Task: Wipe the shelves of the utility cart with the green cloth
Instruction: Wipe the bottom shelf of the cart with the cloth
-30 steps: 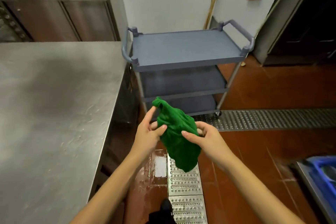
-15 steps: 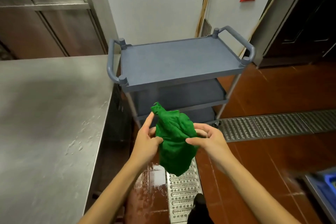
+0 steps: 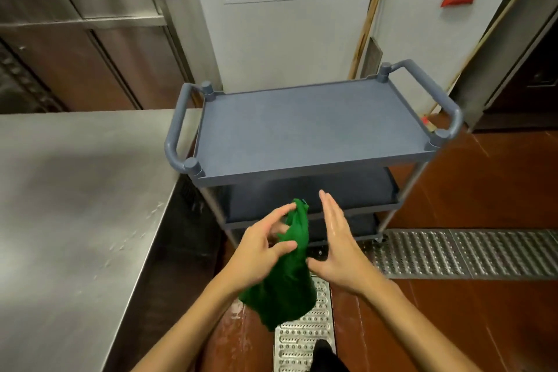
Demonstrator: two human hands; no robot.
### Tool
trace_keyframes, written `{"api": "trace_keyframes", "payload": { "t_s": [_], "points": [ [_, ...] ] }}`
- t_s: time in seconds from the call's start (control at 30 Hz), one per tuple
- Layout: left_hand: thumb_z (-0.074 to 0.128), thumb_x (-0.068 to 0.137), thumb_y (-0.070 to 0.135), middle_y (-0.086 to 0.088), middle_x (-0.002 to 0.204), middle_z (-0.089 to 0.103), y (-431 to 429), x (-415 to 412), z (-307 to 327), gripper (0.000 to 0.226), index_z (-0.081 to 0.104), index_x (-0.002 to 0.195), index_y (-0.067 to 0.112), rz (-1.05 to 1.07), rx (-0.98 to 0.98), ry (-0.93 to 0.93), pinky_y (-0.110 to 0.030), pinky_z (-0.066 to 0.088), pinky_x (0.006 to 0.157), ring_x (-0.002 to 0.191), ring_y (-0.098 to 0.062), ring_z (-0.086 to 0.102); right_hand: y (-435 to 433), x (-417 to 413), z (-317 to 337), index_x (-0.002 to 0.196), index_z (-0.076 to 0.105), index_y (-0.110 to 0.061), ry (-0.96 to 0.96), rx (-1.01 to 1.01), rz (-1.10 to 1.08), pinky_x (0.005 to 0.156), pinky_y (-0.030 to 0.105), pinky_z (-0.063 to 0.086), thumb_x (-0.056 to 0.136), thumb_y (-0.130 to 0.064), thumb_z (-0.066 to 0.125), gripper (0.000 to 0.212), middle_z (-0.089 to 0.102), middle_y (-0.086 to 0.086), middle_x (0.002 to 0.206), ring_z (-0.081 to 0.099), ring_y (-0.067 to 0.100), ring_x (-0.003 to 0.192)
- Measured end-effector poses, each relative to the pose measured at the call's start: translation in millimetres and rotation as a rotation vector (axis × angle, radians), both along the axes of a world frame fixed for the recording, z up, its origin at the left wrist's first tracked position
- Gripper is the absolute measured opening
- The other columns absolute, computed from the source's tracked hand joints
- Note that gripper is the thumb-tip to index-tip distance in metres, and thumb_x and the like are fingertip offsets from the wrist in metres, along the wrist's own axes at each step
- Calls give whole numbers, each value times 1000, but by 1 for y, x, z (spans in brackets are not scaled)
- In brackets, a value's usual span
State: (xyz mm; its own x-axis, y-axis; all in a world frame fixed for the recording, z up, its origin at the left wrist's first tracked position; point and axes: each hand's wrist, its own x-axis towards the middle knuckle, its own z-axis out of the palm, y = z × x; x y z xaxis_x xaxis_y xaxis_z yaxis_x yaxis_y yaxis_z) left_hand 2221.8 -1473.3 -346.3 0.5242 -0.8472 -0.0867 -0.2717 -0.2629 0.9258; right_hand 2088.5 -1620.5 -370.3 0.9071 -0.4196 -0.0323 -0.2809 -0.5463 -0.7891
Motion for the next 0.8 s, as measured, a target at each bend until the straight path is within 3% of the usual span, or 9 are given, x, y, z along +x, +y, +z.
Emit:
{"api": "trace_keyframes", "payload": {
  "t_s": [0.07, 0.13, 0.17, 0.23, 0.33, 0.4, 0.53, 0.67, 0.8],
  "points": [
    [72, 86, 18, 3, 97, 75, -18, 5, 1, 66, 44, 139, 46, -43, 57, -58, -47, 56, 90, 89, -14, 72, -22, 15, 7, 153, -3, -40, -63, -190, 139, 120, 37, 14, 71, -26, 71, 112, -11, -13, 162, -3, 11, 151],
    [73, 87, 17, 13, 93, 77, -31, 12, 3, 62, 43, 136, 42, -56, 120, -123, -41, 55, 82, 77, -7, 70, -40, 33, 12, 152, 11, -40, -26, -324, 260, 120, 40, 19, 70, -28, 70, 102, 21, -8, 158, 14, 14, 148],
    [74, 86, 18, 15, 93, 77, -34, 16, 3, 61, 43, 134, 40, -50, 146, -138, -42, 54, 83, 78, -6, 71, -47, 41, 12, 150, 16, -40, 12, -334, 303, 116, 39, 28, 70, -29, 70, 97, 42, -7, 145, 30, 15, 139],
    [76, 84, 23, 19, 94, 76, -38, 25, -1, 60, 42, 131, 39, -26, 191, -148, -46, 54, 87, 85, -8, 72, -61, 54, 9, 143, 26, -41, 116, -319, 323, 97, 36, 43, 72, -35, 72, 85, 58, -5, 114, 48, 17, 111],
    [79, 76, 46, 25, 96, 72, -38, 39, -10, 66, 41, 129, 41, 2, 260, -318, -40, 53, 86, 88, 0, 66, -76, 68, 0, 117, 59, -33, 161, -433, 353, 85, 38, 48, 76, -45, 68, 43, 64, -4, 100, 56, 18, 99],
    [79, 66, 62, 23, 104, 68, -37, 52, -19, 73, 45, 127, 40, -29, 355, -453, -30, 50, 84, 93, 3, 61, -83, 78, -7, 101, 66, -29, 138, -404, 360, 80, 38, 48, 77, -48, 63, 31, 66, -6, 94, 59, 18, 95],
    [77, 71, 38, 5, 111, 66, -39, 78, -54, 46, 61, 113, 26, -100, 526, -669, -34, 46, 81, 109, -20, 61, -91, 102, -18, 94, 68, -30, 31, -328, 341, 75, 32, 49, 74, -47, 57, 28, 67, -10, 86, 60, 13, 85],
    [62, 72, 32, 9, 113, 67, -39, 105, -93, 45, 61, 117, 31, -23, 499, -621, -37, 49, 88, 110, -19, 60, -94, 127, -24, 97, 69, -27, 44, -257, 332, 71, 26, 50, 75, -38, 57, 27, 64, -11, 86, 60, 8, 80],
    [56, 84, 30, 5, 118, 66, -36, 132, -131, 40, 61, 124, 23, 59, 418, -423, -23, 34, 94, 111, -17, 58, -107, 153, -36, 104, 68, -32, 97, -186, 283, 75, 18, 49, 78, -44, 61, 30, 67, -14, 92, 62, 1, 84]
  ]
}}
